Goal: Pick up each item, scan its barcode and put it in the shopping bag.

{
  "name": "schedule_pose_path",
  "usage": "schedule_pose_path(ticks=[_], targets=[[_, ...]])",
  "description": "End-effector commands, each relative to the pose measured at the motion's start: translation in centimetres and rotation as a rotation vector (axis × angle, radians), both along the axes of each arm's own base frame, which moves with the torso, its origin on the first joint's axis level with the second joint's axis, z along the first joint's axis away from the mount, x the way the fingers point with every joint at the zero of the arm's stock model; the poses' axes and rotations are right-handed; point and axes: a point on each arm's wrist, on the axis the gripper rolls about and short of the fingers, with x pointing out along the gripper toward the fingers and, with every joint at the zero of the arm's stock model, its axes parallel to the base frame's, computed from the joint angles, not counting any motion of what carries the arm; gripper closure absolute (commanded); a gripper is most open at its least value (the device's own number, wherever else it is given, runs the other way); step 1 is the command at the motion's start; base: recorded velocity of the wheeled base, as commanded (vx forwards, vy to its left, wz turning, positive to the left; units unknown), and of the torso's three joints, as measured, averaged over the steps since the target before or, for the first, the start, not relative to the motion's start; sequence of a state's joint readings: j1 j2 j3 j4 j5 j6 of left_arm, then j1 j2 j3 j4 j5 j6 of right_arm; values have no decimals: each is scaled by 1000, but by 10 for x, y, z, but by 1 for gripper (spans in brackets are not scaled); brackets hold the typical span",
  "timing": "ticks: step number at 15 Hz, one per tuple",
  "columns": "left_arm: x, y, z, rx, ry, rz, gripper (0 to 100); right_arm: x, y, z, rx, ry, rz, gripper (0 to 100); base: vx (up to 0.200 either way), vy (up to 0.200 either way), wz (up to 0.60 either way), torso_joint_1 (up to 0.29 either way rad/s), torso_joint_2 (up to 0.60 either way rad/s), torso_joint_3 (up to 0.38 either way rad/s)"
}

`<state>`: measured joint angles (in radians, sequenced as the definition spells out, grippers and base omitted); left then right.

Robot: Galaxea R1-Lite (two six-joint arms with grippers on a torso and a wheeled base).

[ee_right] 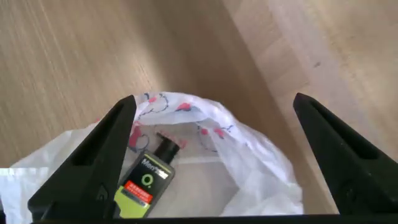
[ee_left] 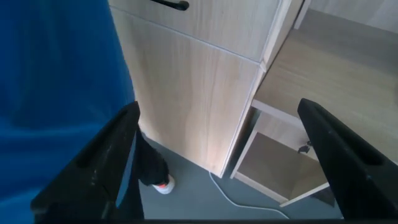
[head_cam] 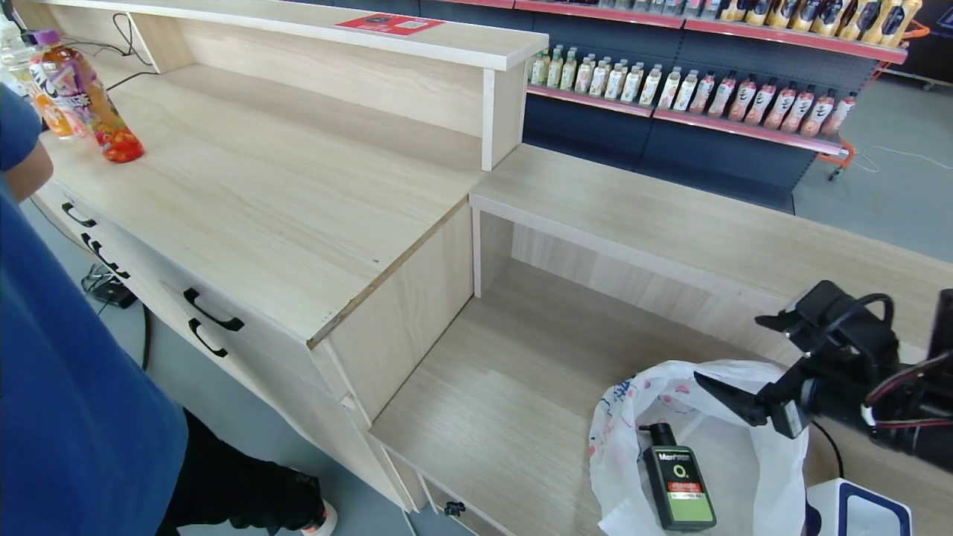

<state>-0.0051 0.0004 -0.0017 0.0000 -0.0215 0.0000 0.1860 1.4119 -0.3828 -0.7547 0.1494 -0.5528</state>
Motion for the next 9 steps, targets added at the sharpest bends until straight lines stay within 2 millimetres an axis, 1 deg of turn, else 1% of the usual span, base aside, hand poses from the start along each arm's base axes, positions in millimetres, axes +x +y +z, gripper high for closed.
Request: schedule_pose_path(ticks=[1, 4, 7, 9], targets=[[0, 0, 0, 0, 0, 1, 0, -34, -12, 34, -16, -198, 12, 0, 0, 0, -600, -2, 2, -2], [0, 0, 0, 0, 0, 1, 0, -47, -17, 43, -42, -267, -4, 0, 0, 0, -600, 1, -1, 6], [0, 0, 0, 0, 0, 1, 0, -53, -22, 50, -42, -305, -51, 0, 0, 0, -600, 6, -4, -1], [0, 0, 0, 0, 0, -1, 0, -58, -25, 46, -40, -278, -132, 0, 0, 0, -600, 5, 5, 2]])
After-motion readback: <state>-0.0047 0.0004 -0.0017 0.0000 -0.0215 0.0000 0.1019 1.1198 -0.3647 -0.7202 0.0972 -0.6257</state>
